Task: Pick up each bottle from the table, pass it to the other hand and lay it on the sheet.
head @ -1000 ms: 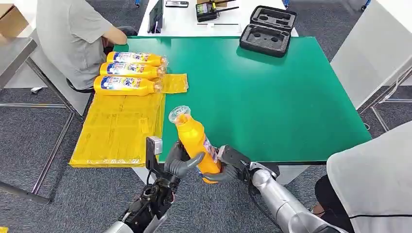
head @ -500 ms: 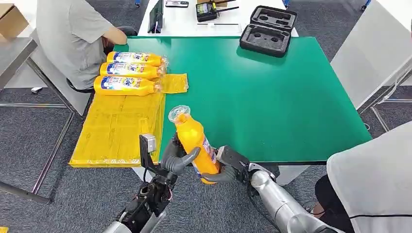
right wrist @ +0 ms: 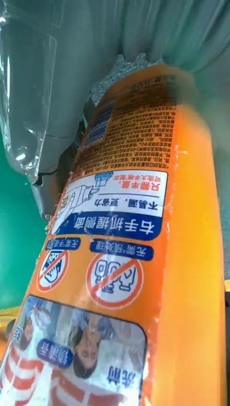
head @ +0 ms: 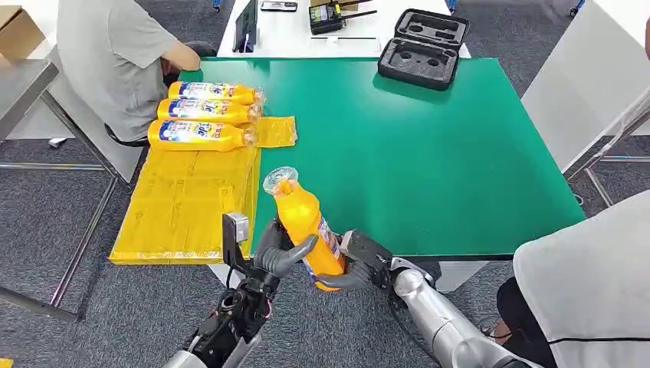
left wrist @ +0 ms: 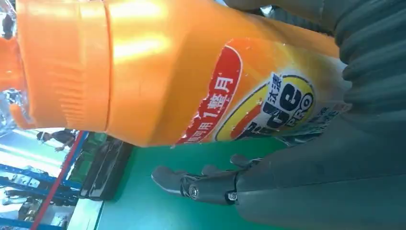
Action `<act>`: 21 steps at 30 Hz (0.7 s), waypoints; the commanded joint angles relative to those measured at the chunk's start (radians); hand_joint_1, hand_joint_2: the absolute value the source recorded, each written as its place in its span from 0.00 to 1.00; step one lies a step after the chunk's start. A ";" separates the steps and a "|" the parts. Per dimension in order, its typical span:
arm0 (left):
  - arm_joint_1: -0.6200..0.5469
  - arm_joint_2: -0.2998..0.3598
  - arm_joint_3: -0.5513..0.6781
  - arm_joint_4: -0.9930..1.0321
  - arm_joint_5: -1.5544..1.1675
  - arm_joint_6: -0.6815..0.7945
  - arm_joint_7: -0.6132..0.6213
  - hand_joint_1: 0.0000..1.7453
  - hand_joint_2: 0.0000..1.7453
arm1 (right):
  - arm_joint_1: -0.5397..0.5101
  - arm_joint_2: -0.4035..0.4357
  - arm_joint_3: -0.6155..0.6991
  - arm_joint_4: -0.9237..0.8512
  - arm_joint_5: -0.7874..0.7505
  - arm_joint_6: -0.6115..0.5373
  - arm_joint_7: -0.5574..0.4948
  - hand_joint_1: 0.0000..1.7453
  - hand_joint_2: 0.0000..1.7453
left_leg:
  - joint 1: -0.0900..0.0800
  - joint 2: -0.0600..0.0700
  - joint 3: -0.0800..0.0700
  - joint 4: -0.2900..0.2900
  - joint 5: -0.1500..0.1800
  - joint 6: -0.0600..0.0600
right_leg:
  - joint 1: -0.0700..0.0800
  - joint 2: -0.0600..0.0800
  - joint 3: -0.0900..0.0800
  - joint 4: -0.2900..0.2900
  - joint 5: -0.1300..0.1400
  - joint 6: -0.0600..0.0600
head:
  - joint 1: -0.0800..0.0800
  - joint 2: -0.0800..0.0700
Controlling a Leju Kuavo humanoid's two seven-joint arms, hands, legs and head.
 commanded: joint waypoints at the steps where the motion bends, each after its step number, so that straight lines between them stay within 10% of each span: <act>1: -0.005 0.026 -0.011 0.025 0.001 0.001 -0.001 0.00 1.00 | -0.028 -0.013 0.001 0.004 0.003 -0.002 0.001 1.00 1.00 | 0.002 0.002 0.004 0.000 -0.002 -0.002 | 0.002 0.001 0.003 0.000 -0.001 -0.003 | 0.000 0.000; 8: 0.005 0.031 0.008 0.000 0.014 -0.002 0.003 0.00 1.00 | -0.018 -0.018 -0.005 -0.013 0.009 -0.011 0.009 1.00 1.00 | 0.001 0.002 0.002 0.000 -0.001 -0.002 | 0.001 0.001 0.002 0.000 -0.001 -0.002 | 0.000 0.000; 9: 0.008 0.032 0.013 -0.004 0.017 -0.004 0.007 0.00 0.00 | -0.019 -0.020 -0.007 -0.011 0.009 -0.010 0.012 1.00 1.00 | 0.002 0.002 0.004 0.000 -0.002 -0.003 | 0.002 0.002 0.003 0.000 -0.001 -0.003 | 0.000 0.000; 15: 0.004 0.033 0.011 0.004 0.012 -0.009 0.006 0.00 0.00 | -0.019 -0.020 -0.009 -0.005 0.017 -0.007 0.009 1.00 1.00 | 0.001 0.001 0.002 0.000 -0.001 -0.002 | 0.001 0.001 0.002 -0.001 0.000 -0.002 | 0.000 0.000; 16: 0.002 0.033 0.009 0.004 0.012 -0.012 0.006 0.00 1.00 | -0.019 -0.019 -0.009 -0.006 0.017 -0.007 0.008 1.00 1.00 | 0.001 0.001 0.002 0.000 -0.001 -0.002 | 0.001 0.000 0.002 0.000 0.000 -0.002 | 0.000 0.000; 21: -0.007 0.031 0.007 0.010 0.011 -0.019 0.004 0.00 1.00 | -0.020 -0.016 -0.009 -0.012 0.021 -0.007 0.010 1.00 1.00 | 0.001 0.001 0.002 0.000 -0.001 -0.002 | 0.001 0.001 0.002 0.000 -0.001 -0.002 | 0.000 0.000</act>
